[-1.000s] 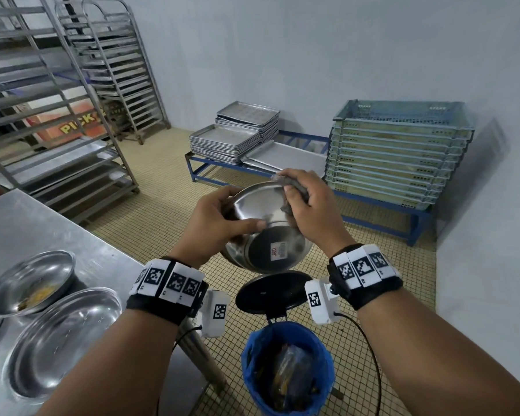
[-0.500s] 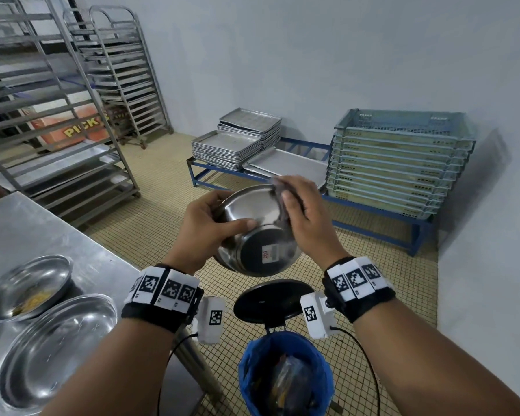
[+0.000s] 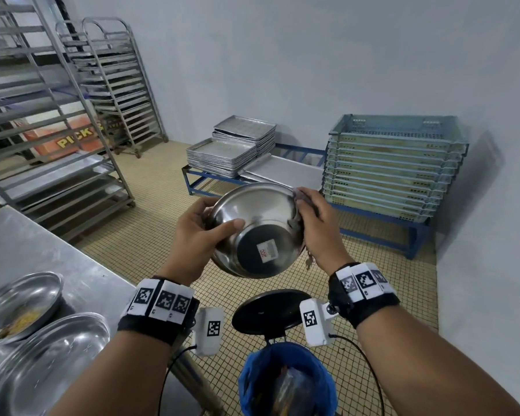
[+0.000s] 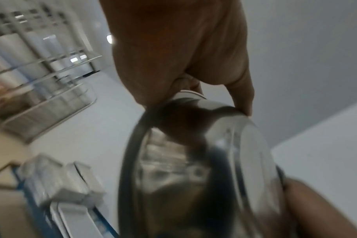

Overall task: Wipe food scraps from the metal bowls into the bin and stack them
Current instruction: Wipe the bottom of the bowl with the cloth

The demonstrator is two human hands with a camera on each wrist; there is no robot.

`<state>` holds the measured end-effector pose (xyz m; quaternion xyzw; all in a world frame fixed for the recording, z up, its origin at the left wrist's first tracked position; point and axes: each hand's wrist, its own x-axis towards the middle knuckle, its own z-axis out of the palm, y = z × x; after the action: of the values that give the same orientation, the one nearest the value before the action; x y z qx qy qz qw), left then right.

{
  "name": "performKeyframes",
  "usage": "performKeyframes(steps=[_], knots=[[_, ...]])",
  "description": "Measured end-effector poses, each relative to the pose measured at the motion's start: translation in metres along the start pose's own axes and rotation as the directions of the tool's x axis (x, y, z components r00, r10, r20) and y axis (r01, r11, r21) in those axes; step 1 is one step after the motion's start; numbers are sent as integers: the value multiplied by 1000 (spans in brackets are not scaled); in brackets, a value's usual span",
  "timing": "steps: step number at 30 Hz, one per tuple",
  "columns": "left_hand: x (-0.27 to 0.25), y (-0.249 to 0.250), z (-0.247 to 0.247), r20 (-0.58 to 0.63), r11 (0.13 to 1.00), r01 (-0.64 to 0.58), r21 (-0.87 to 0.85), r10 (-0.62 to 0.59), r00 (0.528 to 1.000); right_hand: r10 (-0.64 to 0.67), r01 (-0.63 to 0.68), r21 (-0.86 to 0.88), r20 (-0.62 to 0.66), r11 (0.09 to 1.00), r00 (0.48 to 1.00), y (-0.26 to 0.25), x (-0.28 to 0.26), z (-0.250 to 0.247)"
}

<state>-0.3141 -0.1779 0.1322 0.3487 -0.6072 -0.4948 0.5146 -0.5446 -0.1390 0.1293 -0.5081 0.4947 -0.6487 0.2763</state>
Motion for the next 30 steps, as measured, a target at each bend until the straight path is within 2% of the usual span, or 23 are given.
performKeyframes(steps=[3, 6, 9, 11, 14, 16, 18, 19, 21, 22, 23, 26, 28, 30], knots=[[5, 9, 1, 117, 961, -63, 268, 32, 993, -23, 25, -45, 55, 999, 998, -6, 9, -1], [11, 25, 9, 237, 910, -161, 383, 72, 969, -151, 180, -222, 138, 958, 979, -13, 16, -1], [16, 30, 17, 276, 931, -170, 322, 79, 958, -235, 288, -327, 193, 900, 953, -18, 15, 3], [15, 28, 18, 227, 959, -136, 247, 79, 971, -205, 241, -270, 155, 932, 966, -12, 12, 0], [11, 25, 10, 131, 985, -101, 142, 83, 988, -68, 79, -167, 67, 983, 995, 4, 4, -10], [10, 25, 9, 128, 991, -65, 115, 50, 991, -40, 50, -176, 58, 983, 998, 5, -2, -12], [11, 21, 15, 170, 984, -49, 168, 20, 985, -95, 118, -241, 105, 963, 990, -5, 0, -6], [11, 20, 20, 187, 980, -49, 192, 12, 982, -159, 196, -293, 144, 936, 977, -12, 3, -2], [9, 21, 28, 187, 983, -53, 177, 20, 982, -270, 348, -403, 238, 846, 933, -24, 10, 8], [8, 22, 28, 166, 987, -55, 150, 30, 986, -281, 363, -417, 246, 833, 928, -25, 14, 9], [9, 24, 26, 131, 991, -56, 123, 39, 991, -263, 330, -396, 214, 857, 941, -24, 17, 8], [9, 29, 11, 17, 998, -62, 18, 62, 998, -84, 99, -179, 93, 979, 992, -11, 15, -4], [10, 29, 6, -1, 998, -57, -14, 57, 998, -28, 38, -174, 61, 984, 998, -4, 12, -8], [7, 27, 11, 40, 999, -44, 31, 43, 998, -26, 39, -187, 68, 982, 997, -9, 11, -2]])
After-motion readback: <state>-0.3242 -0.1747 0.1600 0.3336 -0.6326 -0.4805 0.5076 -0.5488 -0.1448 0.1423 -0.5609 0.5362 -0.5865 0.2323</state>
